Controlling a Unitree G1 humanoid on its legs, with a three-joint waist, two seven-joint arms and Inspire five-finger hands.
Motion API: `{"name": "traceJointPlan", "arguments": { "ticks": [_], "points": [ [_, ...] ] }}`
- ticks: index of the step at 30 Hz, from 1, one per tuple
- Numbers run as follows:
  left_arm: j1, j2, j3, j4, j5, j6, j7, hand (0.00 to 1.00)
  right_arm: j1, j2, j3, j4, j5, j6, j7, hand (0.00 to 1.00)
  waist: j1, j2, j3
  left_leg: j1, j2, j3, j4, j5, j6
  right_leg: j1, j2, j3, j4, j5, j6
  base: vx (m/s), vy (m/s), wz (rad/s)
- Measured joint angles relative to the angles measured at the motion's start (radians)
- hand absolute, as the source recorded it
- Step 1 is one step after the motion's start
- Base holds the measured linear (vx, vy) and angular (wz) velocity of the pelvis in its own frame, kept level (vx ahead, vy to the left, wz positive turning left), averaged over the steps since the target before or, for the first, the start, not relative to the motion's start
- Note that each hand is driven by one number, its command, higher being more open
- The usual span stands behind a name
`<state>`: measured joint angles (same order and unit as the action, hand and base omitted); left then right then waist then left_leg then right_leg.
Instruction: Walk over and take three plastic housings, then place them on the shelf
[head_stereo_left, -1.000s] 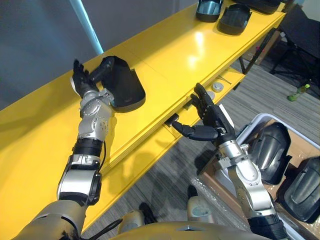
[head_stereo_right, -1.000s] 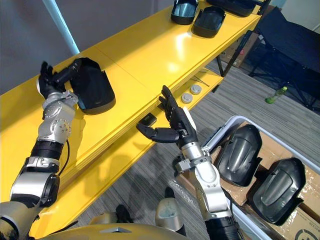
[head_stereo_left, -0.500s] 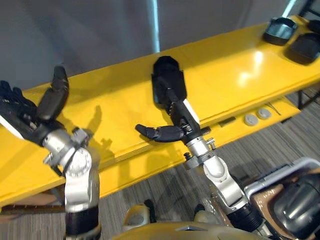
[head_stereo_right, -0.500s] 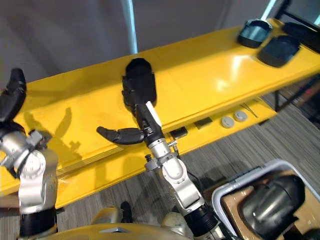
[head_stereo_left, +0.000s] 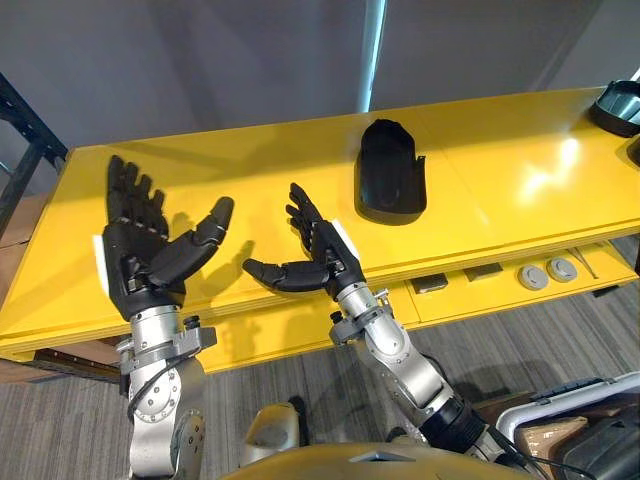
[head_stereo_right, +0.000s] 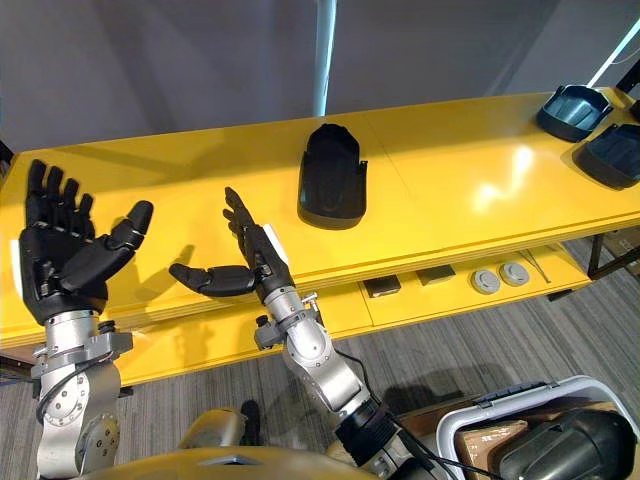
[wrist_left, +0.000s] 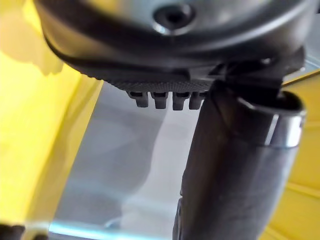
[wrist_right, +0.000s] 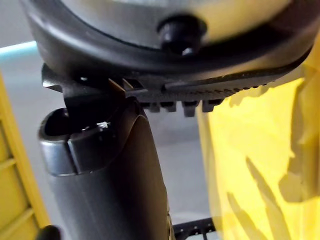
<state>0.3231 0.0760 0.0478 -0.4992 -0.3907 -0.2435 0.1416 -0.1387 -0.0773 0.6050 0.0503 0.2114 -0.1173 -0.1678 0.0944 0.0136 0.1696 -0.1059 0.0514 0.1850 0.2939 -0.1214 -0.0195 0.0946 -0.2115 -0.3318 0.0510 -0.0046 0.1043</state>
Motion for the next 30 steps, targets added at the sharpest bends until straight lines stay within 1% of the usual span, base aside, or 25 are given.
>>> {"name": "traceJointPlan", "arguments": {
  "ticks": [2,3,5,8,14,19,26,30],
  "points": [
    [0.0,0.001,-0.028,0.0,-0.014,-0.008,-0.047,1.0,-0.005,0.001,0.0,0.022,-0.003,0.012,-0.014,1.0,-0.003,0.002,-0.002,-0.001,0.001,0.001,0.0,-0.001,0.0,-0.001,0.0,0.0,0.0,0.0,0.0,-0.01,0.006,-0.02],
    [0.0,0.002,-0.055,0.0,-0.032,-0.021,-0.08,1.0,-0.011,0.001,0.0,0.043,-0.009,0.026,-0.028,1.0,-0.01,0.004,-0.003,-0.003,0.004,0.003,0.001,-0.002,0.0,-0.004,0.001,0.003,0.001,0.0,0.0,-0.03,0.011,-0.05],
    [-0.001,0.003,-0.075,0.0,-0.039,-0.03,-0.104,1.0,-0.022,0.002,0.001,0.063,-0.011,0.037,-0.051,1.0,-0.015,0.006,-0.004,-0.005,0.008,0.008,0.004,-0.002,-0.001,-0.009,0.004,0.008,0.001,0.0,0.0,-0.01,0.002,-0.08],
    [-0.004,0.003,-0.098,0.0,-0.049,-0.034,-0.133,1.0,-0.035,0.003,-0.005,0.065,-0.011,0.046,-0.097,1.0,-0.017,0.009,-0.007,-0.006,0.017,0.015,0.016,-0.003,0.001,-0.014,0.01,0.018,0.002,0.001,0.002,0.0,-0.007,-0.11],
    [-0.017,0.007,-0.151,0.016,-0.07,-0.036,-0.159,1.0,-0.035,0.018,-0.013,0.073,-0.01,0.049,-0.179,1.0,-0.016,0.016,-0.012,-0.009,0.027,0.037,0.016,-0.005,0.001,-0.03,0.016,0.042,0.003,0.003,0.003,0.0,-0.002,-0.11],
    [-0.022,0.012,-0.187,0.077,-0.075,-0.036,-0.19,1.0,-0.035,0.042,-0.052,0.085,-0.008,0.047,-0.198,1.0,-0.018,0.026,-0.02,-0.02,0.032,0.048,0.016,-0.005,0.001,-0.057,0.018,0.063,0.018,0.004,0.005,0.0,-0.001,-0.07],
    [-0.024,0.022,-0.242,0.125,-0.075,-0.035,-0.215,1.0,-0.031,0.044,-0.099,0.088,-0.008,0.046,-0.21,1.0,-0.019,0.026,-0.022,-0.016,0.03,0.056,0.012,-0.003,0.004,-0.067,0.011,0.068,0.036,-0.002,0.003,-0.01,0.003,-0.02],
    [-0.032,0.027,-0.268,0.15,-0.11,-0.035,-0.239,1.0,-0.019,0.045,-0.112,0.091,-0.008,0.042,-0.213,1.0,-0.019,0.023,-0.03,-0.011,0.024,0.061,-0.004,0.001,0.009,-0.071,0.004,0.07,0.039,-0.004,0.002,-0.02,0.011,-0.01]
  ]
}}
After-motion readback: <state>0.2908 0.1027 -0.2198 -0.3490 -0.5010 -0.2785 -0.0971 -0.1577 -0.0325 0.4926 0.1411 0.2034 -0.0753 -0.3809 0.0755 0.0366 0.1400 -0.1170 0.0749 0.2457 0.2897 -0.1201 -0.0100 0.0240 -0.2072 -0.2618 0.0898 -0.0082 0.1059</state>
